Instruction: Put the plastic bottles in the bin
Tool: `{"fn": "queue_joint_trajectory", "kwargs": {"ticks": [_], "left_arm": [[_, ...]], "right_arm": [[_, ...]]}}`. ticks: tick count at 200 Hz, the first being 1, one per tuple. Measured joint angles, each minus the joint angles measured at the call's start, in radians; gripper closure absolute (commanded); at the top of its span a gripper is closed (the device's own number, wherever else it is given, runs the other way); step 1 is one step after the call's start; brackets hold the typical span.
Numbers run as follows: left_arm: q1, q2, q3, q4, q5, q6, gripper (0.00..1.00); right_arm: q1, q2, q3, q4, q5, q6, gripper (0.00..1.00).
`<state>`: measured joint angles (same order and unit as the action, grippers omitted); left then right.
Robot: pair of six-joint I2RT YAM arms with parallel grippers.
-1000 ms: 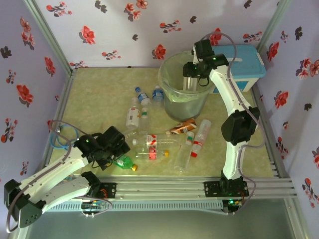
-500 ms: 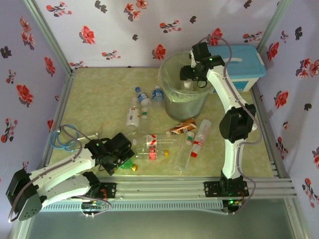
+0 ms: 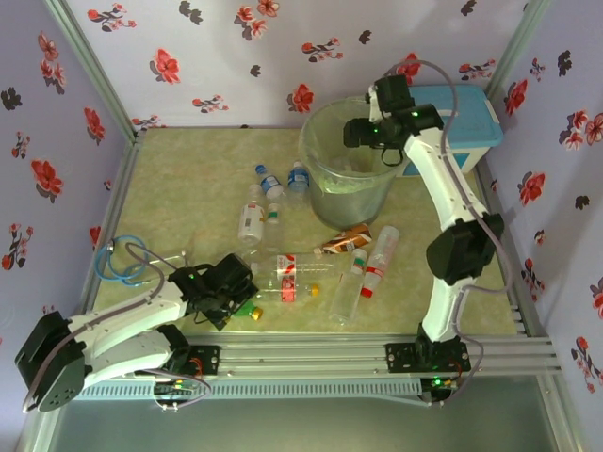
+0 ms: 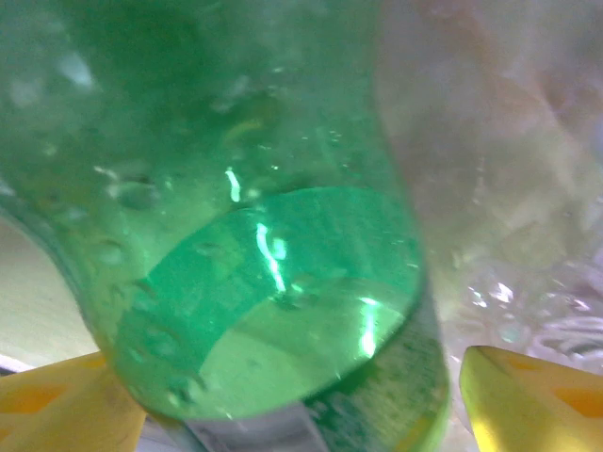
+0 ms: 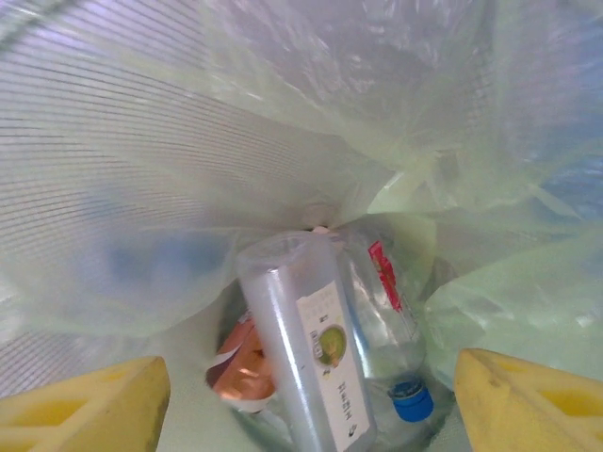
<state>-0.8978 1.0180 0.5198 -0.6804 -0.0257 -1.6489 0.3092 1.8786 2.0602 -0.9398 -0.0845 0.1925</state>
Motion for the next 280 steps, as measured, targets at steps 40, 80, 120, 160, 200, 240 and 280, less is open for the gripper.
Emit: {"fn": "queue_joint_trajectory", "kwargs": {"ticks": [40, 80, 120, 160, 200, 240, 280], "left_arm": [[-0.001, 0.017, -0.004, 0.027, -0.014, 0.0, 0.33], [-0.001, 0.007, 0.009, -0.007, -0.056, 0.007, 0.36], [-0.001, -0.045, 0.077, -0.064, -0.128, 0.025, 0.4], [-0.001, -0.073, 0.177, -0.122, -0.215, 0.122, 0.54], [0.122, -0.038, 0.352, -0.052, -0.195, 0.471, 0.73], [0.303, 0.158, 0.58, 0.046, -0.016, 0.851, 0.96], [0.391, 0.369, 0.783, 0.138, 0.222, 1.152, 1.0]], "right_arm": [[0.0, -0.194, -0.106, 0.078, -0.07, 0.021, 0.21], [0.0, -0.323, -0.186, 0.139, -0.115, 0.045, 0.2], [0.0, -0.381, -0.243, 0.174, -0.147, 0.063, 0.21], [0.0, -0.42, -0.306, 0.195, -0.205, 0.095, 0.22], [0.029, -0.45, -0.351, 0.237, -0.272, 0.137, 0.23], [0.13, -0.449, -0.351, 0.243, -0.311, 0.146, 0.24], [0.222, -0.436, -0.351, 0.256, -0.305, 0.163, 0.29]]}}
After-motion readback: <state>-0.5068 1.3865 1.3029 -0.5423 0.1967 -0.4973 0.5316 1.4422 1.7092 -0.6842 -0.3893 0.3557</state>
